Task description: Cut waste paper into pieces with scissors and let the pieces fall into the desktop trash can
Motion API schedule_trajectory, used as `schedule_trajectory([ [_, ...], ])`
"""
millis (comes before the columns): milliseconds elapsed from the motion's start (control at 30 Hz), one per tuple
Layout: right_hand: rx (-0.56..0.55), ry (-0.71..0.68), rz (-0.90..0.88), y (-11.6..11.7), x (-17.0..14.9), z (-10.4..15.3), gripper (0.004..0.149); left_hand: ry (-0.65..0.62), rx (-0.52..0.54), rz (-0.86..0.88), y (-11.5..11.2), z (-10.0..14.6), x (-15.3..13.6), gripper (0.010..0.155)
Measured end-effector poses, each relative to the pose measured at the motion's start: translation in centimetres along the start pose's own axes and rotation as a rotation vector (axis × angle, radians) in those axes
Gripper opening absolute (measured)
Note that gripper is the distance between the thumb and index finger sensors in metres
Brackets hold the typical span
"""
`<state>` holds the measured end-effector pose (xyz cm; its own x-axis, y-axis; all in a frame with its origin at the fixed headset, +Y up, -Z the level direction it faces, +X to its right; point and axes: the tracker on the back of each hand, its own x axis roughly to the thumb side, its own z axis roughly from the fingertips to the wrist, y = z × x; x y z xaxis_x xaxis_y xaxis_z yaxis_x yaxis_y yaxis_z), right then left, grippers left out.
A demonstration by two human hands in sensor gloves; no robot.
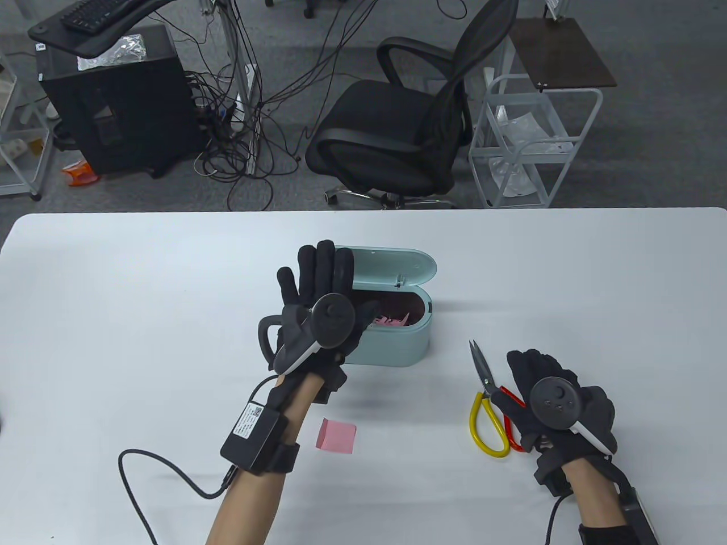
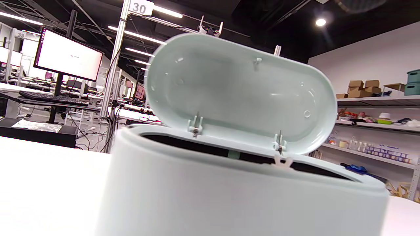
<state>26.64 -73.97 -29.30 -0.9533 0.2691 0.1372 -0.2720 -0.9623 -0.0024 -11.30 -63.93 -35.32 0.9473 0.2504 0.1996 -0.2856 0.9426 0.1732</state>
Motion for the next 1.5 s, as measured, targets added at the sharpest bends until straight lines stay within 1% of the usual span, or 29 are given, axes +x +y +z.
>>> schedule_trajectory([
  [133, 0.0, -0.001, 0.001, 0.0, 0.0, 0.0, 0.081, 0.006, -0.089, -0.042, 0.1, 3.1, -1.7, 0.094],
  [300, 0.008, -0.005, 0.016, 0.3, 0.2, -0.1, 0.081, 0.034, -0.171, -0.07, -1.2, 6.7, -4.3, 0.094],
  [367, 0.006, -0.004, 0.018, 0.3, 0.3, 0.0, 0.081, 0.047, -0.175, -0.074, -2.1, 7.8, -5.2, 0.094],
  [433, 0.004, -0.001, 0.017, 0.3, 0.3, 0.0, 0.081, 0.054, -0.218, -0.112, -3.2, 8.7, -6.0, 0.093],
  [467, 0.002, 0.001, 0.019, 0.4, 0.3, 0.0, 0.081, 0.058, -0.215, -0.128, -3.6, 9.0, -6.3, 0.093],
  [500, 0.002, 0.003, 0.021, 0.4, 0.2, 0.0, 0.081, 0.05, -0.184, -0.142, -4.1, 9.2, -6.8, 0.093],
  [567, 0.003, 0.009, 0.028, 0.5, 0.2, 0.0, 0.082, 0.049, -0.154, -0.128, -4.9, 9.3, -7.7, 0.093],
  [600, 0.003, 0.011, 0.033, 0.5, 0.2, -0.1, 0.082, 0.054, -0.163, -0.117, -5.1, 9.2, -8.0, 0.092],
  [633, 0.002, 0.015, 0.038, 0.5, 0.2, -0.1, 0.082, 0.068, -0.199, -0.112, -5.2, 9.1, -8.4, 0.092],
  [733, -0.022, 0.028, 0.049, 0.4, 0.3, 0.0, 0.082, 0.067, -0.143, -0.124, -5.2, 9.0, -9.2, 0.092],
  [867, -0.053, 0.04, 0.071, -0.1, 0.8, 0.0, 0.083, 0.081, -0.162, -0.14, -5.3, 9.2, -9.8, 0.092],
  [1067, -0.065, 0.047, 0.16, -0.5, 4.4, -0.3, 0.083, 0.089, -0.185, -0.118, -5.4, 9.3, -9.9, 0.092],
  [1133, -0.042, 0.066, 0.186, -0.4, 5.2, -0.5, 0.083, 0.085, -0.191, -0.118, -5.4, 9.3, -9.9, 0.092],
  [1233, 0.06, 0.146, 0.231, 0.5, 6.6, -1.2, 0.082, 0.08, -0.201, -0.114, -5.5, 9.3, -9.8, 0.092],
  [1333, 0.152, 0.227, 0.281, 1.3, 7.3, -1.6, 0.079, 0.075, -0.209, -0.112, -5.5, 9.4, -9.8, 0.092],
  [1367, 0.171, 0.279, 0.321, 1.6, 7.5, -1.7, 0.078, 0.072, -0.21, -0.111, -5.5, 9.4, -9.7, 0.092],
  [1433, 0.193, 0.34, 0.403, 1.9, 7.6, -1.9, 0.074, 0.067, -0.212, -0.108, -5.5, 9.4, -9.7, 0.091],
  [1500, 0.244, 0.402, 0.512, 2.5, 7.4, -2.2, 0.066, 0.065, -0.218, -0.107, -5.6, 9.4, -9.6, 0.091],
])
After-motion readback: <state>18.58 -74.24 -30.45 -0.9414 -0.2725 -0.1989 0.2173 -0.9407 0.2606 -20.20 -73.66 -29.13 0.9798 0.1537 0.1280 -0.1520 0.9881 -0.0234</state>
